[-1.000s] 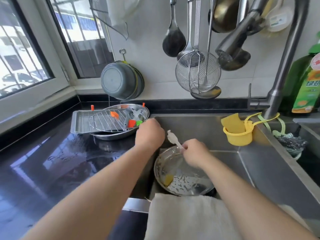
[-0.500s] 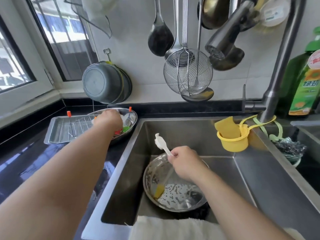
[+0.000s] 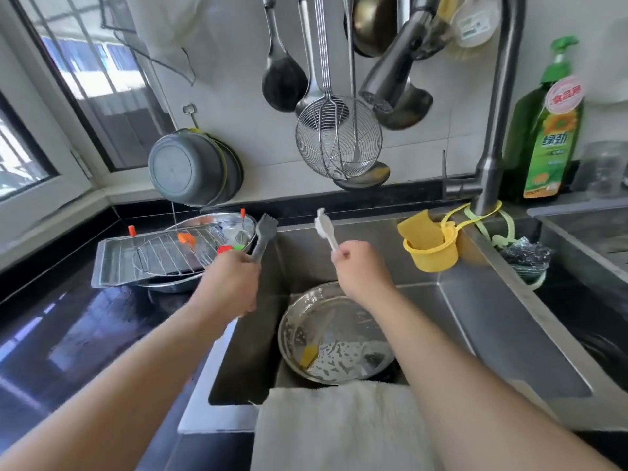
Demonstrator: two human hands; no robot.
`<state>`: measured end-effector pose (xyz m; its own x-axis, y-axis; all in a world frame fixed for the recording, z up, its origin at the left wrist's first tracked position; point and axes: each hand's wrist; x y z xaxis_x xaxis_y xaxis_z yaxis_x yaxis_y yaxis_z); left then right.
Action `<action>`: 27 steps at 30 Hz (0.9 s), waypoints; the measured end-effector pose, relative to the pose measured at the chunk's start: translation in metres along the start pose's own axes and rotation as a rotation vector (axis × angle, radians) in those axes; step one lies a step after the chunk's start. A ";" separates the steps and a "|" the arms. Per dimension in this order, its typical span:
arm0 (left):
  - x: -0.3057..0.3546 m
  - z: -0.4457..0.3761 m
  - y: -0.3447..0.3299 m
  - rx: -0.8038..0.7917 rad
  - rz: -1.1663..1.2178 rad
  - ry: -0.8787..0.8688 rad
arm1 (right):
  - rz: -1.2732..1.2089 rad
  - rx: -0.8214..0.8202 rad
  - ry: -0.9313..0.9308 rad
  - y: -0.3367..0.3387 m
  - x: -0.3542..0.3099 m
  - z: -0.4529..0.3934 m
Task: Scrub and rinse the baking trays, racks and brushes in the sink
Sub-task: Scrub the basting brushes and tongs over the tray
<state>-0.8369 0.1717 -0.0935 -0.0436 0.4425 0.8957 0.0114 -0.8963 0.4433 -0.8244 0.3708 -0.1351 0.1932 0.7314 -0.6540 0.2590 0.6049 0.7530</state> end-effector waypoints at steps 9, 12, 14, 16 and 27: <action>-0.031 -0.001 -0.084 -0.211 0.127 0.094 | 0.388 -0.007 0.247 0.085 0.004 -0.001; -0.038 -0.002 -0.089 -0.254 -0.023 -0.013 | 0.447 -0.029 0.187 0.063 0.047 0.021; -0.036 -0.004 -0.092 -0.256 -0.048 -0.058 | 0.466 -0.024 0.149 0.051 0.068 0.021; -0.034 -0.007 -0.095 -0.264 -0.049 -0.093 | 0.512 -0.045 0.180 0.046 0.074 0.019; -0.025 0.004 -0.099 -0.207 -0.193 -0.187 | 0.558 -0.017 0.081 0.044 0.071 0.016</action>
<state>-0.8328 0.2497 -0.1593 0.1585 0.5853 0.7952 -0.1829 -0.7740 0.6062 -0.7845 0.4440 -0.1493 0.2228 0.9634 -0.1492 0.1232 0.1240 0.9846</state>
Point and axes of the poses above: each hand's wrist, its own z-axis away from the middle knuckle, its own y-axis out of the back of the hand, x = y × z, and after that the axes turned 12 degrees about z, right-handed
